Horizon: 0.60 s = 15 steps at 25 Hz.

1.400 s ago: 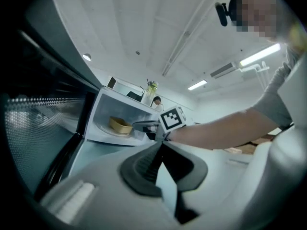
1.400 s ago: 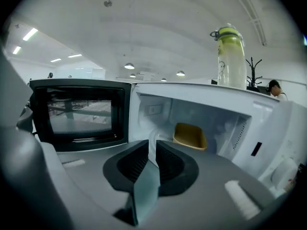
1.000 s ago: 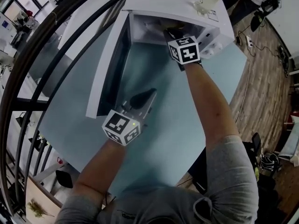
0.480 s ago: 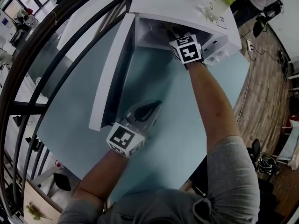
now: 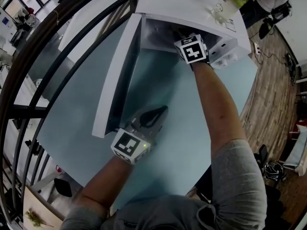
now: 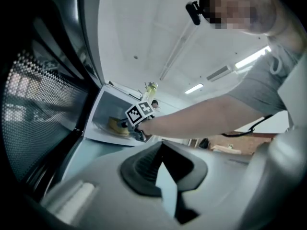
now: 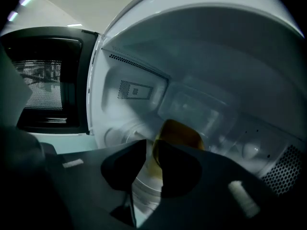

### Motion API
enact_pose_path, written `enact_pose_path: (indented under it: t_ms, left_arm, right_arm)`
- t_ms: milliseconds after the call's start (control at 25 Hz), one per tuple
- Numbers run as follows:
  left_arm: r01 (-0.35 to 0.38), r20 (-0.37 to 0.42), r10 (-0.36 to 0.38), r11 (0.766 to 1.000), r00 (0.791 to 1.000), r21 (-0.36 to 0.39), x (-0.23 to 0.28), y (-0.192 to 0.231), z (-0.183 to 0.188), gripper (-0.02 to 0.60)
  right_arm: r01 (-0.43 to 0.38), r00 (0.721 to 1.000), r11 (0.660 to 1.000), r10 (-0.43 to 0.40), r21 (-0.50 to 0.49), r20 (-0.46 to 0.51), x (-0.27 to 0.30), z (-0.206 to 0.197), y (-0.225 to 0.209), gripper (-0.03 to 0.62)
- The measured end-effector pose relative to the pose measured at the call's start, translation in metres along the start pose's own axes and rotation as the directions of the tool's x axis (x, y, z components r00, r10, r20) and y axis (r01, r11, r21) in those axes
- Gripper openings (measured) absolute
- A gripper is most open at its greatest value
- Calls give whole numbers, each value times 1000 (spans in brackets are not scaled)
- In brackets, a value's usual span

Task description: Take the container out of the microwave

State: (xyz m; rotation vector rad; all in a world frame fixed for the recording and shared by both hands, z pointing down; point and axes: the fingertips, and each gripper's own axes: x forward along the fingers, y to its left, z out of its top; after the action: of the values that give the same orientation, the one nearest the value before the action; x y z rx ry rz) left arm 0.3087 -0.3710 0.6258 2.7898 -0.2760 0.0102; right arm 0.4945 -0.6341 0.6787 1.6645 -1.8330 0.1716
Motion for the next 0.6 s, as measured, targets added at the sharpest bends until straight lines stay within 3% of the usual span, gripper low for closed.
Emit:
enact_pose_path:
  t_ms: [600]
  left_arm:
    - [-11,-14,11,999,1000,39,2,7,-6,26]
  right_arm:
    - [0,996,1000,-1,-14,-84,13,-14,-5,66]
